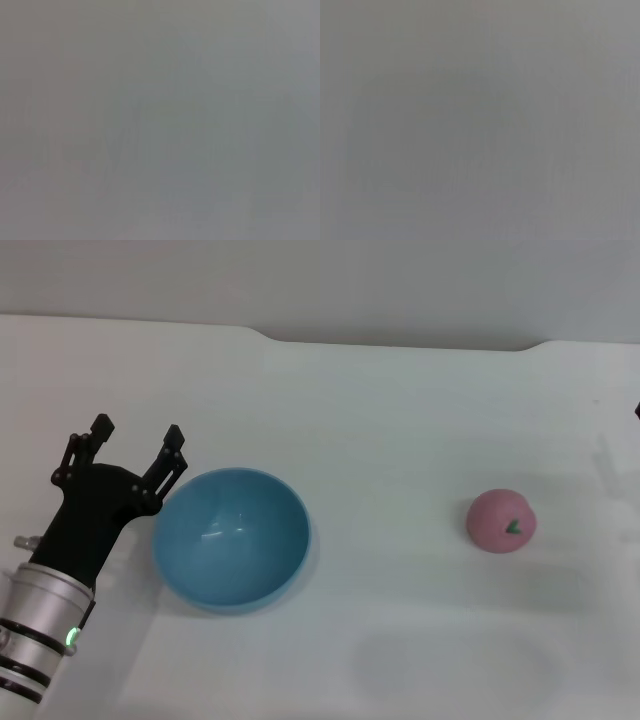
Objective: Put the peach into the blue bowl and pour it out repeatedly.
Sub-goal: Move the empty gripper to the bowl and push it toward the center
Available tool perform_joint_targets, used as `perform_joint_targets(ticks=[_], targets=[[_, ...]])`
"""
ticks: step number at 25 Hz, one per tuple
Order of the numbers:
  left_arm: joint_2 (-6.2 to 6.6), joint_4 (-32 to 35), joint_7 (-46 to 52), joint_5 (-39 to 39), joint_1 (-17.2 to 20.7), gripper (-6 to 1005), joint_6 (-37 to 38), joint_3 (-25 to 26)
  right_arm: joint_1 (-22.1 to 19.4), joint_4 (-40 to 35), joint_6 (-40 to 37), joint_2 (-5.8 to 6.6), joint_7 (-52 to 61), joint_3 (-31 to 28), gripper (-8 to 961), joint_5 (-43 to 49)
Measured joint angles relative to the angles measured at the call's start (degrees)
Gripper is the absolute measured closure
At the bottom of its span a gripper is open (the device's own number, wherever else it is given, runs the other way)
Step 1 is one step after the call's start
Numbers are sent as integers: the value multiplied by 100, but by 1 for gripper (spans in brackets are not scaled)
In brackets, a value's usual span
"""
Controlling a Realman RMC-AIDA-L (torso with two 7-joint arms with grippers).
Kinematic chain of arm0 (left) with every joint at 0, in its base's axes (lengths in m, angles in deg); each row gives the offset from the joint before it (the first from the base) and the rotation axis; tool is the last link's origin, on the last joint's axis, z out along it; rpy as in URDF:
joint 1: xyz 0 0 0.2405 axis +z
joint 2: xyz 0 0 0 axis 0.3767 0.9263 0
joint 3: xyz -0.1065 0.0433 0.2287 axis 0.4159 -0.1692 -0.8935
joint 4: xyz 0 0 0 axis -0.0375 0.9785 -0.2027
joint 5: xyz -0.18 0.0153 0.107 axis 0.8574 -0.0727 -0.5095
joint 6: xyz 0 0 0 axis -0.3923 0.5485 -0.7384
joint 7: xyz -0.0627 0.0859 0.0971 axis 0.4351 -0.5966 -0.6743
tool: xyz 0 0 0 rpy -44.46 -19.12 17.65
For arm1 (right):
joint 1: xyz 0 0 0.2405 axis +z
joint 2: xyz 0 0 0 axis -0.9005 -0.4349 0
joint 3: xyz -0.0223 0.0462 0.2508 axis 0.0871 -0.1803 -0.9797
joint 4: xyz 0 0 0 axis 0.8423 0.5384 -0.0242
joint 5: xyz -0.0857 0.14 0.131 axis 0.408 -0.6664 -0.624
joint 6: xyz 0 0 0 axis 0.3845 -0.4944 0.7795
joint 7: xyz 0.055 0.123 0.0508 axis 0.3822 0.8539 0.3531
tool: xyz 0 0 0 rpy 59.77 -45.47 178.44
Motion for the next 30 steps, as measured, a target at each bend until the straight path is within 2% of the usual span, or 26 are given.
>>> perform_joint_targets(ticks=[11, 15, 19, 20, 22, 25, 28, 29, 30], targets=[[10, -1, 13, -39, -213, 147, -68, -1, -55, -10, 24, 0, 1, -6, 239, 0], [36, 37, 284, -42, -426, 147, -123, 10, -68, -10, 48, 0, 1, -73, 238, 0], [57, 505, 1236, -44, -760, 147, -270, -5, -60, -15, 49, 5, 1, -88, 237, 0], [65, 862, 1903, -69, -984, 147, -420, -52, -60, -15, 49, 5, 1, -88, 237, 0], [69, 1046, 2190, -113, -1083, 146, -517, -83, -60, -17, 55, 6, 1, -88, 237, 0], [80, 1787, 3353, -418, -1464, 146, -1001, -280, -64, -32, 76, 7, 1, -88, 238, 0], [77, 2558, 4454, -660, -1787, 146, -1649, -700, -65, -44, 121, 8, 1, -88, 238, 0], [73, 3120, 5513, -729, -1946, 146, -2178, -1323, -65, -44, 137, 9, 1, -88, 238, 0], [73, 3120, 5513, -729, -1946, 146, -2178, -1323, -65, -44, 142, 9, 1, -88, 238, 0]])
